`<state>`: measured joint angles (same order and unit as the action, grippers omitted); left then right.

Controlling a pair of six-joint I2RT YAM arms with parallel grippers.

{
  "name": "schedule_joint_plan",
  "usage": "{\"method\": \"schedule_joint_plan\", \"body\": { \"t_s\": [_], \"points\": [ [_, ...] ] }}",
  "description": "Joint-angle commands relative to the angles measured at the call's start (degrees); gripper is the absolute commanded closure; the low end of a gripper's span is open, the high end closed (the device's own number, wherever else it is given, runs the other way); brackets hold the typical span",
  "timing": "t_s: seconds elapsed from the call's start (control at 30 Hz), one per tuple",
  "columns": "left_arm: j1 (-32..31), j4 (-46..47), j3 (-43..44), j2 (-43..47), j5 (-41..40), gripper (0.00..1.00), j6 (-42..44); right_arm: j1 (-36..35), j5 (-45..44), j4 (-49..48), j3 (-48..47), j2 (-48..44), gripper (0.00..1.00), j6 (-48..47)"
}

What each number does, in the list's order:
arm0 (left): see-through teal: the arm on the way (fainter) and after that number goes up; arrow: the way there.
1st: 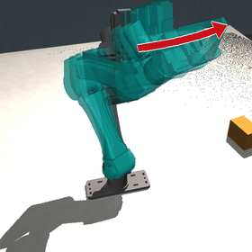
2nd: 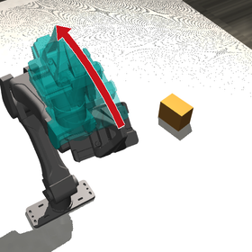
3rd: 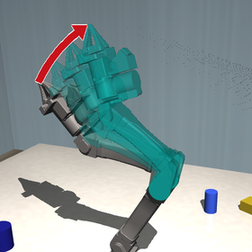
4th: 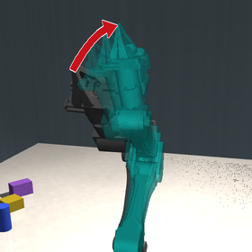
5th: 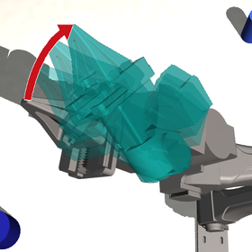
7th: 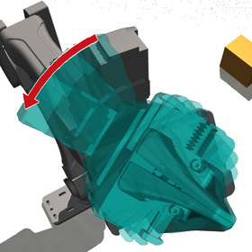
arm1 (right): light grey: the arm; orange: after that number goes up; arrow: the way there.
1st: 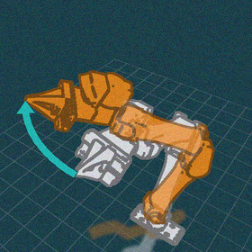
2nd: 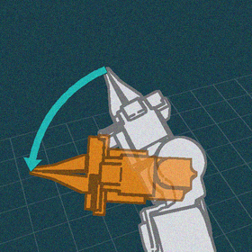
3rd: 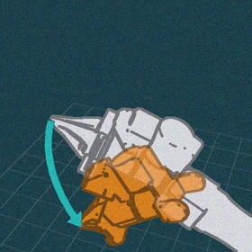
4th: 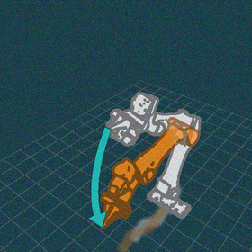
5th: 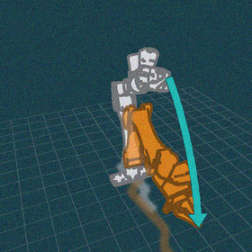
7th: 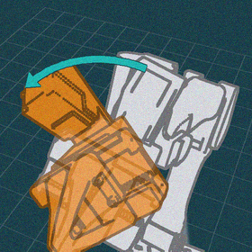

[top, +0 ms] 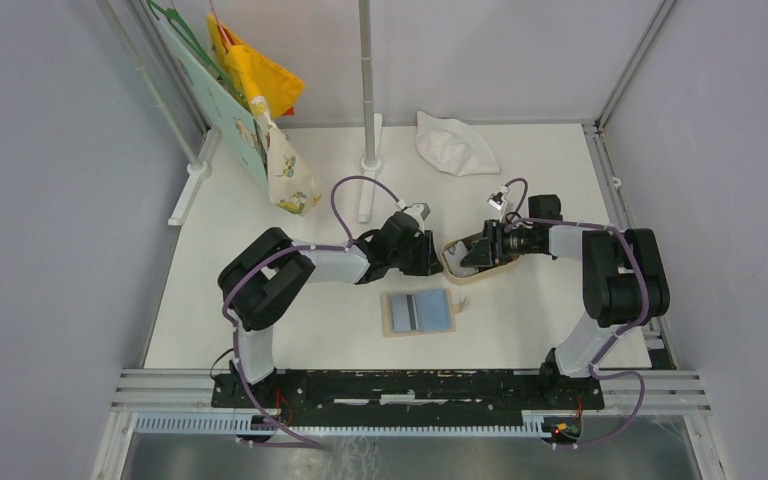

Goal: Put the credit cards into the card holder
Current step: Pick up the credit card from the storage box.

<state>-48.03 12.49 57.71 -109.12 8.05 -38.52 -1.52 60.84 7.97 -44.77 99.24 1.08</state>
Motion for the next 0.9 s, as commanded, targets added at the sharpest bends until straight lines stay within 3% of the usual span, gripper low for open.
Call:
{"method": "schedule_joint_plan", "body": {
  "t_s": [0.0,0.6,0.87],
  "points": [
    [0.0,1.6,1.6,2.5,-0.3,0.61,2.6,0.9,2.2,-0.2,-1.4,-1.4,0.54,-0.1],
    [0.3,-0.4,-2.0,10.1,-2.8,0.56,4.1,5.5,1.8,0.1,-1.3,-2.3,0.63,0.0],
    [-0.7,2.3,-9.4,20.7,-3.2,0.56,3.8,7.2,-1.6,0.1,-1.0,-3.7,0.84,-0.5]
  ]
}}
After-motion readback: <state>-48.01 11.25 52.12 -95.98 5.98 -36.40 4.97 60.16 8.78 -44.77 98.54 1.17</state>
